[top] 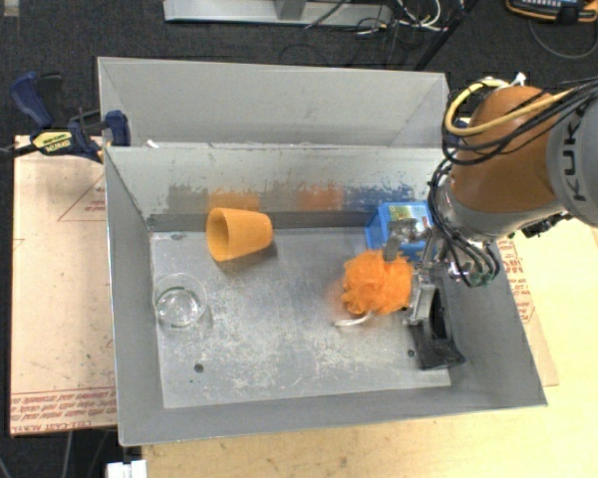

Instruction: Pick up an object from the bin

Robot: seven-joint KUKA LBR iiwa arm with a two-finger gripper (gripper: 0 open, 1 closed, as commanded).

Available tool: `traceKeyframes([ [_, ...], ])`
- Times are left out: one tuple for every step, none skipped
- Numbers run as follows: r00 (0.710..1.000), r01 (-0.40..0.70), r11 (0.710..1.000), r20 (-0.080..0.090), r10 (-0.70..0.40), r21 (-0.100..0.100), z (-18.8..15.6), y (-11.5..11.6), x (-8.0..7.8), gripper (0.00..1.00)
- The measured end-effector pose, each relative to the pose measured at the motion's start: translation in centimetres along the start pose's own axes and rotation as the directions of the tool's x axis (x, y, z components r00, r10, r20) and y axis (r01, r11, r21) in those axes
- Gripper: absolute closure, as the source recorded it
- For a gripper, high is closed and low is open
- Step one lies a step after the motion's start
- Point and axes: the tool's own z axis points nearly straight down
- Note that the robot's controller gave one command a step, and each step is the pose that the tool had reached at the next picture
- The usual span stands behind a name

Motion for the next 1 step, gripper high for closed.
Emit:
traceKeyframes([
  [1.0,0.001,1.0,0.007,-0.001,0.001,-0.47,0.02,-0.15,0.0],
])
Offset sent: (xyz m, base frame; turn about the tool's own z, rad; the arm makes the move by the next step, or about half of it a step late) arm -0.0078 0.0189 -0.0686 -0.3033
